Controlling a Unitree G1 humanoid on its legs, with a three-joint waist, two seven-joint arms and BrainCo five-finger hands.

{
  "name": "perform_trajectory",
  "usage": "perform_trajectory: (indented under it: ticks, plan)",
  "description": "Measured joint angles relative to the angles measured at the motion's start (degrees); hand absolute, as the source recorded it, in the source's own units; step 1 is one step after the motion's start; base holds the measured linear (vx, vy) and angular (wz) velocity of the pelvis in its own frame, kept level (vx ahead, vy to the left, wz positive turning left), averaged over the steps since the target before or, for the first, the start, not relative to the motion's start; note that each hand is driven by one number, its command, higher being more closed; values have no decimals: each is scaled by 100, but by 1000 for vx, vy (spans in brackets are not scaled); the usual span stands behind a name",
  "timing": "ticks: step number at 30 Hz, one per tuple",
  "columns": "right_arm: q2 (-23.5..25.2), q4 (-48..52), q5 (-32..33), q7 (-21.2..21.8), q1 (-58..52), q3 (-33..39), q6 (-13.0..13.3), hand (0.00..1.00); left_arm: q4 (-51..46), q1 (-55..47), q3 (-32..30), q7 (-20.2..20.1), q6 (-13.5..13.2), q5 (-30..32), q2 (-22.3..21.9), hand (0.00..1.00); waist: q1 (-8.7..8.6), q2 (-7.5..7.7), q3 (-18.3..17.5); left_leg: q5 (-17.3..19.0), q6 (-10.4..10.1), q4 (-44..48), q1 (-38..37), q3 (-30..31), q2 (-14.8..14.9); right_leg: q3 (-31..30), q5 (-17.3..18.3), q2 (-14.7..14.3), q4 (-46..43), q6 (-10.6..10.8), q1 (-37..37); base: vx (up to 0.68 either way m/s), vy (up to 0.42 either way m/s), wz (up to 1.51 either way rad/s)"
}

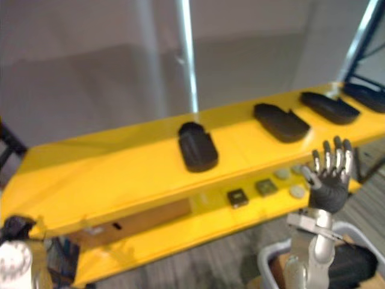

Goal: Walk over and take plastic housings, then place them on the shelf

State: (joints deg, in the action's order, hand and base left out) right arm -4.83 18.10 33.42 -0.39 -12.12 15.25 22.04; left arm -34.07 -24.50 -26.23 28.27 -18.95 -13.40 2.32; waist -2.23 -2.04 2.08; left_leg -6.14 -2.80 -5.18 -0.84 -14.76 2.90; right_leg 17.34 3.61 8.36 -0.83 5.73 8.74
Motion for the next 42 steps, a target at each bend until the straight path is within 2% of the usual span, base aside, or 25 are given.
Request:
perform_trajectory:
  ticks: [2,5,9,10,11,15,17,18,21,23,24,26,28,29,30,33,34,38,39,42]
  plan:
    - [94,3,-100,-5,-17,-7,-2,0,-173,-5,152,-322,-352,0,-70,0,1,-19,9,-2,-2,0,50,-20,-56,2,-3,36,71,4,26,-2,94,26]
    - [102,-2,-304,-98,-82,-16,-1,0,-208,167,153,-524,-583,-57,-55,0,0,11,17,-34,29,0,93,-64,-81,-19,-4,53,85,3,-27,31,61,-3]
    - [101,-12,-391,-121,-82,-27,14,0,-192,525,179,-633,-595,-182,-37,0,-5,97,45,-42,49,0,92,-159,-87,-82,-4,65,76,3,-77,52,26,-10]
    - [101,-24,-390,-151,-84,-26,14,0,-174,631,232,-633,-589,-182,-30,0,-9,151,81,-49,64,0,87,-167,-84,-115,-6,61,60,4,-91,52,14,-3]
    - [96,-139,-489,-44,-75,-73,-69,0,173,1057,605,-671,-429,-176,-32,0,-20,316,263,-64,131,-3,-17,-344,-44,-317,-15,52,-50,8,-156,0,0,0]
    - [96,-175,-489,-42,-76,-74,-69,0,219,1034,645,-672,-437,-172,-32,0,-20,319,265,-64,132,-3,-17,-345,-44,-317,-16,53,-60,8,-156,0,0,0]
    - [92,-291,-488,29,-77,-68,-70,0,660,879,649,-669,-457,-169,-33,0,-23,308,265,-66,133,-2,-19,-345,-38,-319,-19,54,-93,11,-156,0,0,0]
    - [91,-387,-487,69,-93,-68,-93,0,1180,758,663,-647,-432,-181,-44,0,-22,290,282,-70,137,-2,-13,-344,-31,-319,-20,53,-115,12,-168,0,0,0]
    - [70,-573,-478,163,-117,-67,-204,0,2782,505,671,-560,-196,-269,-62,0,-24,258,408,-60,104,-2,6,-336,-11,-315,-14,52,-133,10,-185,0,0,0]
    - [41,-617,-480,263,-132,-86,-281,0,4541,433,603,-434,117,-665,-81,0,-24,269,528,-58,99,-2,39,-316,-2,-299,3,38,-134,23,-183,-5,0,5]
    - [23,-618,-486,294,-135,-98,-298,0,5059,431,544,-414,216,-722,-89,0,-25,271,526,-52,108,-2,87,-309,-2,-285,7,21,-134,27,-203,6,0,11]
    - [-141,-733,-504,336,-90,-260,-405,0,7128,433,182,-355,621,-947,-98,0,-14,323,539,-40,125,-1,178,-275,-5,-186,16,24,-132,27,-222,45,14,19]
    - [-268,-933,-557,412,23,-317,-573,0,8112,423,0,-232,957,-1220,-96,0,37,410,610,-36,132,0,173,-235,-13,-140,37,26,-128,22,-188,72,20,24]
    - [-312,-1026,-620,412,67,-340,-675,0,8373,347,-14,-187,1096,-1396,-94,0,141,440,636,-33,135,1,172,-166,-71,-55,79,39,-139,34,-146,100,19,31]
    - [-340,-1041,-622,412,78,-357,-739,0,8413,305,-10,-174,1148,-1432,-94,0,149,462,647,-29,141,1,170,-134,-76,0,108,57,-157,40,-118,90,9,43]
    - [-413,-1062,-733,526,285,-636,-975,0,8493,224,-5,-203,1184,-1532,-69,0,282,436,674,30,177,1,55,-126,-127,142,182,151,-201,23,68,96,11,23]
    - [-431,-1062,-731,618,354,-733,-1026,100,8493,249,-1,-241,1193,-1515,-52,0,297,409,701,56,182,0,29,-126,-156,147,205,160,-202,45,102,63,21,0]
    - [-460,-1072,-730,899,376,-1038,-1225,100,8530,473,79,-476,1193,-1452,-44,0,269,374,783,143,198,-1,-12,-157,-235,143,255,237,-208,60,137,91,28,-2]
    - [-492,-1072,-765,1027,377,-1331,-1253,100,8665,515,235,-713,1250,-1346,-14,0,207,391,788,193,193,-1,-19,-169,-263,142,248,265,-213,74,140,109,21,-1]
    - [-506,-1090,-993,1140,393,-1724,-1341,100,8891,594,515,-1155,1402,-1148,75,0,180,444,809,223,172,-1,-38,-142,-271,141,240,275,-270,81,147,122,12,5]
